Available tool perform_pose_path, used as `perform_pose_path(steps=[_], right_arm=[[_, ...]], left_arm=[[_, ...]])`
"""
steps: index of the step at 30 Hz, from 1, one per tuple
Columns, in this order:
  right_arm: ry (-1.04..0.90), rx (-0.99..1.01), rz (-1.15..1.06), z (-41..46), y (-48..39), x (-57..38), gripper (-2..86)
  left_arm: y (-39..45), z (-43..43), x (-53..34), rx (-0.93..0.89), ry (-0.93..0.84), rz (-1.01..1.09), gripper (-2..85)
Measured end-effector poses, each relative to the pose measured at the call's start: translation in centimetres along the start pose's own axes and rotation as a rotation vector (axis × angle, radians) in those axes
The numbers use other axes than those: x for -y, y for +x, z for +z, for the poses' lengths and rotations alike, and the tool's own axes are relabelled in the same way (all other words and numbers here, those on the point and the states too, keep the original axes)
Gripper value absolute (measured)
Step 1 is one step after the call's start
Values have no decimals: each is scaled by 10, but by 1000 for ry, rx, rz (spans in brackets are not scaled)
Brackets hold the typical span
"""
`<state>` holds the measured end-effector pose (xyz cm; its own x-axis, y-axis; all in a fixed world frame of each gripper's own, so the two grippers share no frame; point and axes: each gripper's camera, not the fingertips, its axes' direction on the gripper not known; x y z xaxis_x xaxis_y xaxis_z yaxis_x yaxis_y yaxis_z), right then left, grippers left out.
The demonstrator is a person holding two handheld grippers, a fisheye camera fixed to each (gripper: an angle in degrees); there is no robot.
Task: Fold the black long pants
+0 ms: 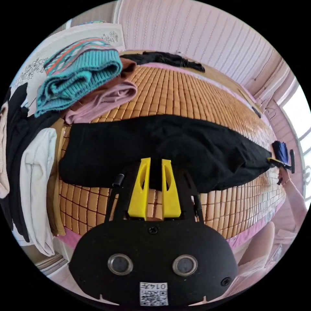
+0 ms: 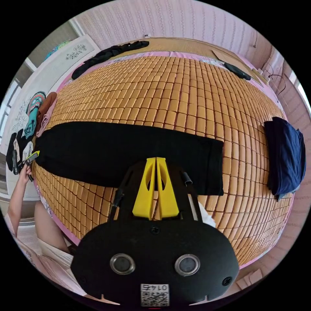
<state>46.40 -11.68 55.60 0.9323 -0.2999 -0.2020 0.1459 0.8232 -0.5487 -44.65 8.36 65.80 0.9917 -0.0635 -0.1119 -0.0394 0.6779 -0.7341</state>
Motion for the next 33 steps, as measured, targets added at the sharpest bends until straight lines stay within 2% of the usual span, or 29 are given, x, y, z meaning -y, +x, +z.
perform_pose_path(steps=[2,6,8,14,18,23,28,33], right_arm=[[-42,-82,-104,-2,-21,4,-6],[-145,-268,-305,-6,-55,-14,-5],[-127,-234,-308,-15,-56,-32,-5],[-202,-107,-175,-37,-34,-92,-4],[-204,-310,-67,-58,-17,-139,-1],[-127,-257,151,-89,20,-188,14],[-22,-21,313,-93,49,-200,110],[-21,67,355,-91,65,-203,65]], left_arm=[[2,0,-3,-4,6,12,40],[5,-6,-7,-32,-107,102,12],[8,-10,-17,-21,-142,163,7],[10,-19,-50,-135,-169,168,3],[21,-26,-63,-97,-170,186,8],[40,-71,-74,-35,-9,229,24],[115,-84,-80,-136,-3,417,65],[191,-51,-83,-204,-42,583,80]])
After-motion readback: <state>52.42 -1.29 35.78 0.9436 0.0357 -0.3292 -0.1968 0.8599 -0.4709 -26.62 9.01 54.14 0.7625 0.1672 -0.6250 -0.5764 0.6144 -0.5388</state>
